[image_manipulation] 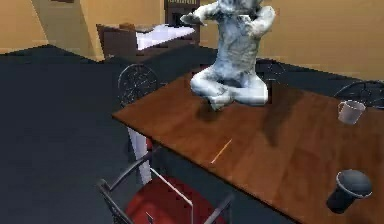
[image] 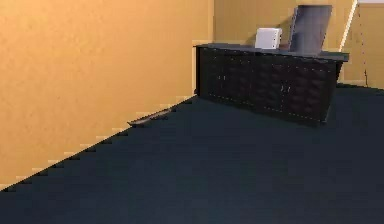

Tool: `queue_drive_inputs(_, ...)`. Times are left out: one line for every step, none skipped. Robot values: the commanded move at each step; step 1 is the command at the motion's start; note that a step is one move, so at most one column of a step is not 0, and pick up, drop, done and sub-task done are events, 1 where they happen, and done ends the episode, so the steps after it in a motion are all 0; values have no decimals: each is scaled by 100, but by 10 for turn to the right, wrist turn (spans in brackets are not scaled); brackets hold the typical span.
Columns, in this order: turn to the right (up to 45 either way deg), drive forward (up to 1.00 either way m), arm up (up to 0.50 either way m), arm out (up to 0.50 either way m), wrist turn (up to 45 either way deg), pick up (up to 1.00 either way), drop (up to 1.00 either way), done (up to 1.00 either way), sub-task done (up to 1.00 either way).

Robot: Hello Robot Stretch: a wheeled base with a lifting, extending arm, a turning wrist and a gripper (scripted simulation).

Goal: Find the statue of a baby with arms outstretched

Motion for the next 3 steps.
queue_drive_inputs(-450,0,0,0,0,0,0,0,0)
queue_drive_inputs(-90,0,0,0,0,0,0,0,0)
queue_drive_inputs(0,20,0,0,0,0,0,0,0)
